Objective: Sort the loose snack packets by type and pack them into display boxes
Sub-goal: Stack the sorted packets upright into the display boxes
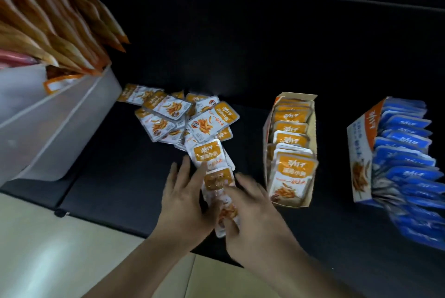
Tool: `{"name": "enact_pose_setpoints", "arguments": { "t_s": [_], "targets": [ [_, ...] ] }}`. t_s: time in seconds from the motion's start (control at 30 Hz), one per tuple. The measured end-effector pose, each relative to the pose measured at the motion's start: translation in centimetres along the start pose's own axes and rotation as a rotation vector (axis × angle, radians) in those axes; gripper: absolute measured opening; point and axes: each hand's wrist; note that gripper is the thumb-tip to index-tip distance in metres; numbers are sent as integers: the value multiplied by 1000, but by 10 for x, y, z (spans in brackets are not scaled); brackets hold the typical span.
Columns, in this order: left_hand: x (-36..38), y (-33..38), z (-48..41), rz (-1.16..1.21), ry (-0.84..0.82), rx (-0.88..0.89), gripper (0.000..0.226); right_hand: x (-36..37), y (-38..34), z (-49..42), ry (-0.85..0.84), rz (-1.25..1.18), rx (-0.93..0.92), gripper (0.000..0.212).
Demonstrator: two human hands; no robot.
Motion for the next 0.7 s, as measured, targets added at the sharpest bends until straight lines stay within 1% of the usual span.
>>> {"name": "enact_pose_setpoints", "arguments": {
  "t_s": [0.03,0.07,0.13,0.2,0.27,0.3,0.37,0.43,0.47,0.53,0.63,0.7],
  "targets": [
    [-2,-5,-1,13,-91,13,86,11,4,2,-65,80,59,67],
    [-4,-9,-4,28,-153,28,88,17,9,2,-95,142,100,76],
    [-12,-15,-14,37,-173,89,83,24,15,-1,-93,188,120,86],
    [-20,-19,-22,24,-114,162,73,27,18,-8,-72,196,123,93],
    [-28,-26,-26,34,-31,172,67,31,16,-18,-34,191,119,101],
    [-32,-30,-28,65,11,142,66,32,15,-26,-13,187,128,102],
    [-37,-36,-32,104,71,89,73,36,13,-46,11,163,170,101],
    [-39,-37,-37,96,90,100,78,39,10,-66,23,138,192,100],
    [-38,-36,-39,113,98,84,77,39,8,-75,28,149,192,99],
    [-38,-27,-42,194,110,-27,71,39,-1,-87,71,140,188,100],
    [-38,-10,-44,355,127,-221,68,44,-10,-97,150,17,280,101],
    [-37,-1,-48,479,121,-325,70,49,-13,-102,178,-56,336,96]
  ]
}}
Point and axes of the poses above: each hand's wrist, its own z-axis away from the middle knuckle, its own x-axis out of the palm, y = z × x, and after that the axes turned 6 degrees about y, right-handed
